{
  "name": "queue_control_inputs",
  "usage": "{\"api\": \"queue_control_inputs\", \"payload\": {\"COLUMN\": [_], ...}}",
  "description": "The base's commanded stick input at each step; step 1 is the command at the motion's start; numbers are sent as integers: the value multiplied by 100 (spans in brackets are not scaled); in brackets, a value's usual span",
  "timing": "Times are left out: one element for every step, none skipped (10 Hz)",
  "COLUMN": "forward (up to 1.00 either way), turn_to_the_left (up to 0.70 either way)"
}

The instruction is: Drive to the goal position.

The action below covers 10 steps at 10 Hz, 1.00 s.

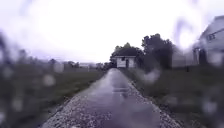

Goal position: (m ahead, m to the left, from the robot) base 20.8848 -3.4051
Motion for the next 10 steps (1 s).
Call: {"api": "queue_control_inputs", "payload": {"forward": [70, 67, 67, 67, 67, 67, 67, 67, 67, 67], "turn_to_the_left": [0, 0, 0, 0, 0, 0, 0, 0, 0, 0]}}
